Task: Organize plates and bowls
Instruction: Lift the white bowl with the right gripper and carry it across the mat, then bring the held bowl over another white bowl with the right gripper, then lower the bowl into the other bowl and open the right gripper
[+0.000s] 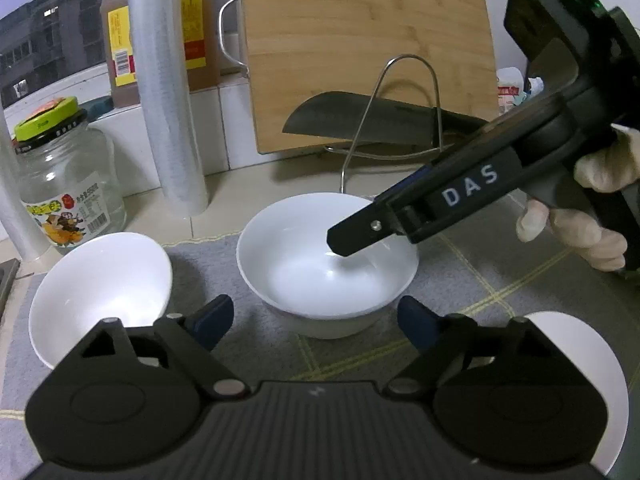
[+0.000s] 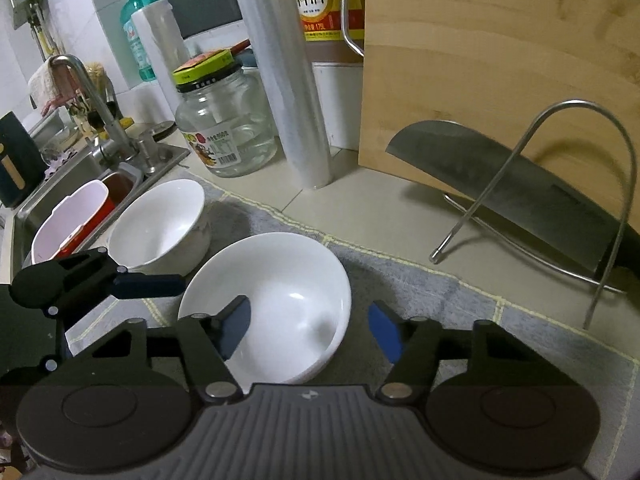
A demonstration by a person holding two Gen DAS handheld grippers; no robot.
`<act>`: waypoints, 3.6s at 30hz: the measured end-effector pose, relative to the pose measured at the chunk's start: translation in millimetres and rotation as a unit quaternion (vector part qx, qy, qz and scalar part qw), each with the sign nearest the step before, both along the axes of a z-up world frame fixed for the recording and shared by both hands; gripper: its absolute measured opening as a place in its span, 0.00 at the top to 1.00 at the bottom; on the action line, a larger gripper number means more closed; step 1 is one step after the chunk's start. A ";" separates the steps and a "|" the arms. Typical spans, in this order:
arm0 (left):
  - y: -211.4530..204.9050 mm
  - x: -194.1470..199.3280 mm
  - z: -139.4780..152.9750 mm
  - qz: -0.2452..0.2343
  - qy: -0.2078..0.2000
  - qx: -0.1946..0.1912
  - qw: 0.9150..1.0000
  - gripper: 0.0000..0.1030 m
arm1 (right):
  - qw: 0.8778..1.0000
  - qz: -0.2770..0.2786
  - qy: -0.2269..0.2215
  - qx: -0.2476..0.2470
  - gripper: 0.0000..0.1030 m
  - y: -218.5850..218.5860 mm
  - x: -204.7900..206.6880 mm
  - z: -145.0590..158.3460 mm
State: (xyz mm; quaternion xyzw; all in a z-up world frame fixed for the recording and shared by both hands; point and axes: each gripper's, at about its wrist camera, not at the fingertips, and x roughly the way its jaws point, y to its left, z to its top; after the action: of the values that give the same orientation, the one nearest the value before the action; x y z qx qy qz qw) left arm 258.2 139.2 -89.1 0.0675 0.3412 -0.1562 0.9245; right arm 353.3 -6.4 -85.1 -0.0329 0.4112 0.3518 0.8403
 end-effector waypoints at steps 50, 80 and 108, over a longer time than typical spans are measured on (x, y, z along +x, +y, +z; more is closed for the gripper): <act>-11.3 -25.5 29.3 -0.017 -0.020 0.010 1.000 0.17 | 1.000 0.019 -0.021 0.014 0.43 -1.8 -36.2 30.5; -52.0 -95.2 59.9 -0.023 -0.044 0.027 0.998 0.17 | 0.997 0.033 -0.060 0.017 0.42 -44.2 -111.1 57.2; -75.8 -131.4 44.6 -0.032 -0.001 0.017 0.999 0.17 | 0.998 0.053 -0.032 -0.006 0.42 -72.0 -151.0 40.4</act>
State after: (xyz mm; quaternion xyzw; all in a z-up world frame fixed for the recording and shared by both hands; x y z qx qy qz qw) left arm 126.7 63.4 -44.5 0.0941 0.3410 -0.1803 0.9178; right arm 202.3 -78.5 -44.7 -0.0706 0.3842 0.3919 0.8329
